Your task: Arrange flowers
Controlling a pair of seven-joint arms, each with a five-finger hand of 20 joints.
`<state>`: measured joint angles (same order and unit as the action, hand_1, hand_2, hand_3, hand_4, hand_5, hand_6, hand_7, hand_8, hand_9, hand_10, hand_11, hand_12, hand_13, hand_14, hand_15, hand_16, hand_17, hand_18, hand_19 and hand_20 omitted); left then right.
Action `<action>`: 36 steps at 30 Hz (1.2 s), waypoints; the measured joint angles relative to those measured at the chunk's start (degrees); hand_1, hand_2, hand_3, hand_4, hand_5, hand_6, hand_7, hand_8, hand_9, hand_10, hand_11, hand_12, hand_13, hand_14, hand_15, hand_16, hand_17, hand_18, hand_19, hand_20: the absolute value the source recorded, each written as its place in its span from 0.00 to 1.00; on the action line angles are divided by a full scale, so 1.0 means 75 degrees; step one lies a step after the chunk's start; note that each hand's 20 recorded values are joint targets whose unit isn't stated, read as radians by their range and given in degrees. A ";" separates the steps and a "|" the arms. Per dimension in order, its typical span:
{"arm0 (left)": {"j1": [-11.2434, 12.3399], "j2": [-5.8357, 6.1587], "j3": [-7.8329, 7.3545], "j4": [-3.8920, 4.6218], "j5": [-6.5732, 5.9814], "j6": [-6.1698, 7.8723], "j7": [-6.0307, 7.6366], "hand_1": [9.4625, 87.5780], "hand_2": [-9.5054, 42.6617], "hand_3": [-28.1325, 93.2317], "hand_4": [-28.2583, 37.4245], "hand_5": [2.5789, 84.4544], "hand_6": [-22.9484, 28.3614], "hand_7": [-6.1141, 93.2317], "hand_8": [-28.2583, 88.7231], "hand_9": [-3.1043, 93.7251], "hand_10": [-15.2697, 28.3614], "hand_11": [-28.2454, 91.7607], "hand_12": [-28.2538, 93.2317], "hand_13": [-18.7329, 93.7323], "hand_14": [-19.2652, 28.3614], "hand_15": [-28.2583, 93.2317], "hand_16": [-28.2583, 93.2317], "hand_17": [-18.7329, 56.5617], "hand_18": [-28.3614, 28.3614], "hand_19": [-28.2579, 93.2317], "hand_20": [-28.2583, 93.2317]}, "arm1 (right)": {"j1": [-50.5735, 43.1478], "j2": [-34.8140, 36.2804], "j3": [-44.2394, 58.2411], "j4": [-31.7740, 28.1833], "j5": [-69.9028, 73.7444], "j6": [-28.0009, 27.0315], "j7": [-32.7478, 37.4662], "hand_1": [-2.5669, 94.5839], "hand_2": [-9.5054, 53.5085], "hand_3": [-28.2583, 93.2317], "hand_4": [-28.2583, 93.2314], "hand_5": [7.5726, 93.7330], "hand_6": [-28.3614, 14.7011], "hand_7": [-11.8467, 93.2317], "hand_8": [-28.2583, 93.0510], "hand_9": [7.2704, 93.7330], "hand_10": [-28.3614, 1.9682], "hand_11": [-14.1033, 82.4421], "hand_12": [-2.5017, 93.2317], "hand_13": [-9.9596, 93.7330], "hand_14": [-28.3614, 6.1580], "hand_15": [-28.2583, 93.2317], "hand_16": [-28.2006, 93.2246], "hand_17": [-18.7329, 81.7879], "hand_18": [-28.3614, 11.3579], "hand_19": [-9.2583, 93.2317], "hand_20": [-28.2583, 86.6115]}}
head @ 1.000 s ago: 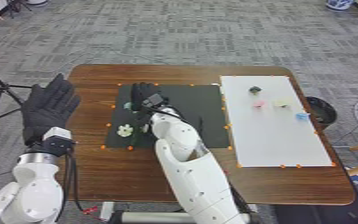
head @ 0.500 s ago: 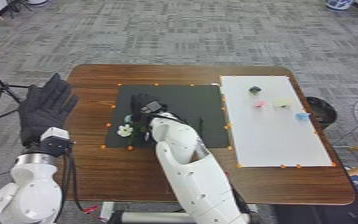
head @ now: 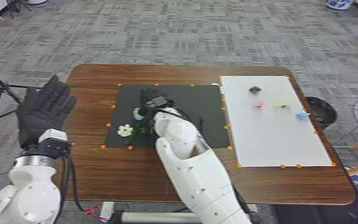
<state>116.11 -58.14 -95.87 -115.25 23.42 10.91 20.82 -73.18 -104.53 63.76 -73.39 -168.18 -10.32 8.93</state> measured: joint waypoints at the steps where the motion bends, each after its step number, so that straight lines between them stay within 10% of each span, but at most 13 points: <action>1: 0.0010 -0.0006 -0.0010 -0.0005 -0.0001 0.0000 0.0000 0.20 0.49 0.78 0.00 0.48 0.61 0.14 0.18 0.36 0.67 0.36 0.28 0.38 0.66 0.34 0.20 0.17 0.73 0.51 0.29 | 0.0015 0.0013 -0.0005 0.0000 0.0000 -0.0002 0.0032 0.52 0.00 0.84 0.03 0.69 0.58 0.26 0.19 0.68 0.44 0.30 0.18 0.78 0.55 0.75 0.46 0.60 0.15 0.95 0.53; 16: 0.0072 -0.0044 -0.0065 -0.0025 -0.0020 0.0001 -0.0028 0.21 0.49 0.78 0.00 0.50 0.62 0.15 0.17 0.38 0.69 0.37 0.29 0.39 0.67 0.36 0.20 0.16 0.74 0.52 0.29 | 0.0035 0.0169 -0.0382 -0.0658 0.0005 -0.0783 0.1053 0.46 0.01 0.83 0.05 0.65 0.53 0.24 0.14 0.67 0.39 0.29 0.18 0.78 0.52 0.75 0.46 0.60 0.13 0.96 0.52; 24: 0.0157 -0.0169 -0.0158 -0.0051 -0.0007 -0.0005 -0.0132 0.21 0.48 0.78 0.00 0.51 0.62 0.15 0.17 0.38 0.68 0.38 0.30 0.39 0.67 0.37 0.20 0.17 0.74 0.52 0.28 | -0.0016 0.0557 -0.0547 -0.1753 0.0489 -0.1566 0.1725 0.44 0.25 0.83 0.07 0.58 0.46 0.21 0.16 0.69 0.34 0.30 0.19 0.80 0.52 0.79 0.46 0.63 0.11 1.00 0.54; 36: 0.0313 -0.0376 -0.0380 -0.0056 0.0042 -0.0093 -0.0265 0.20 0.47 0.79 0.00 0.52 0.60 0.16 0.17 0.38 0.67 0.38 0.30 0.40 0.65 0.36 0.20 0.17 0.73 0.51 0.28 | -0.1048 0.2083 -0.0311 -0.4341 0.2240 -0.2299 0.2025 0.59 0.33 0.77 0.05 0.63 0.56 0.46 0.36 0.75 0.40 0.29 0.19 0.86 0.66 0.82 0.48 0.68 0.18 1.00 0.62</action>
<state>118.46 -60.95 -98.72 -115.67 23.74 10.21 18.83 -81.04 -88.91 61.43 -105.95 -151.38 -27.56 24.12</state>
